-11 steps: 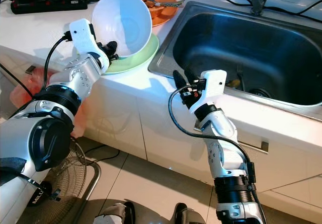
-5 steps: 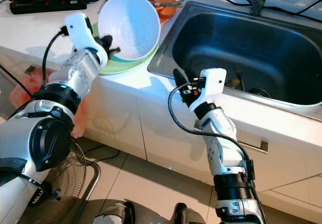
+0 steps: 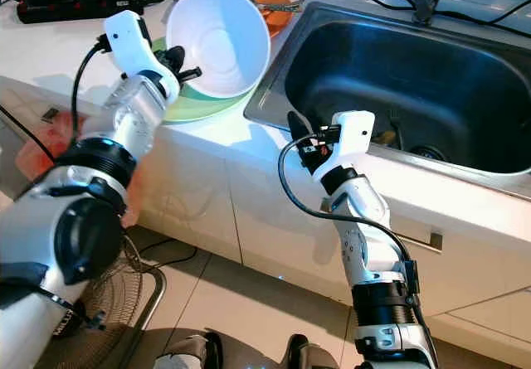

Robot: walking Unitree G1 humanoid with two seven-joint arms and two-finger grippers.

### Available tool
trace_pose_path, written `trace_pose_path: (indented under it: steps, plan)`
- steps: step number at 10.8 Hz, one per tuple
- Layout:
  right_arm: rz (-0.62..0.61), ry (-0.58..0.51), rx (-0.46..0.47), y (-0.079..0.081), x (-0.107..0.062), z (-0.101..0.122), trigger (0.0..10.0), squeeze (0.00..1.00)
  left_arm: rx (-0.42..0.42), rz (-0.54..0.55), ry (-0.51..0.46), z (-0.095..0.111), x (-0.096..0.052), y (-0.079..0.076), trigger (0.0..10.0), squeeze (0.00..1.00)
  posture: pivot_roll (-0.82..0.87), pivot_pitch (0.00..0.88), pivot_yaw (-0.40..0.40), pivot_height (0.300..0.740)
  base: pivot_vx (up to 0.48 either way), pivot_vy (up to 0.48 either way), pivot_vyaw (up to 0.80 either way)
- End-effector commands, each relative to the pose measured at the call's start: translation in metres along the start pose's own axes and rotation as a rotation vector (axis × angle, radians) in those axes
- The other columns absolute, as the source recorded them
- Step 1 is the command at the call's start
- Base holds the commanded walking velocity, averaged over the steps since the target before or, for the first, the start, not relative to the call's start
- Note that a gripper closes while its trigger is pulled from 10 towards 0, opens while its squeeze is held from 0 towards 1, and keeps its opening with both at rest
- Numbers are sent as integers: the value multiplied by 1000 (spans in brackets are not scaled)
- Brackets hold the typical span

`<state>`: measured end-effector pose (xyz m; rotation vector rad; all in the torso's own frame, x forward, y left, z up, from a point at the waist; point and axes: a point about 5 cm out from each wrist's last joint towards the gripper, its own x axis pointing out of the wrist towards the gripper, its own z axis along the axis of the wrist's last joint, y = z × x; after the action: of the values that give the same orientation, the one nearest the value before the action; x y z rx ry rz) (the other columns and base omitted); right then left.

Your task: Kitchen organization

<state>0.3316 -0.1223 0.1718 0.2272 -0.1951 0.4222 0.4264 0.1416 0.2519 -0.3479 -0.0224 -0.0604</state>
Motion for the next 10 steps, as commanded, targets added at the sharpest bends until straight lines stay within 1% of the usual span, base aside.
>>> trace_pose_path:
  steps: [1,2,4,5,6,7,8,9,10]
  plan:
    - [-44,81,36,-8,-6,-18,10000,0,0,-37,-30,3,0,-7,0,0,28,153,-10,740,0,0,0]
    - [-43,78,36,-8,-4,-18,10000,0,0,-66,-53,6,0,-14,0,0,31,146,-10,740,0,0,0]
    - [-43,73,36,-8,-2,-17,10000,0,-18,-66,-73,7,-1,-14,0,0,29,135,-10,740,0,0,0]
    - [-43,66,34,-9,-1,-16,10000,0,-4,-95,-126,14,-3,-17,0,0,28,130,-11,740,0,0,0]
    - [-46,61,35,-10,0,-16,10000,0,26,-150,-217,24,-7,-24,0,0,28,124,-13,740,0,0,0]
    - [-46,54,36,-10,1,-14,10000,0,59,-176,-262,28,-9,-28,6588,0,29,121,-14,740,0,0,0]
    - [-44,37,37,-8,3,-11,10000,0,84,-205,-283,20,-15,-29,10000,0,29,122,-14,740,0,0,0]
    - [-46,23,37,-8,5,-8,10000,0,92,-212,-286,16,-17,-29,10000,0,27,123,-13,740,0,0,0]
    - [-53,2,38,-9,6,-3,10000,0,85,-217,-288,6,-22,-27,10000,0,24,125,-15,740,0,0,0]
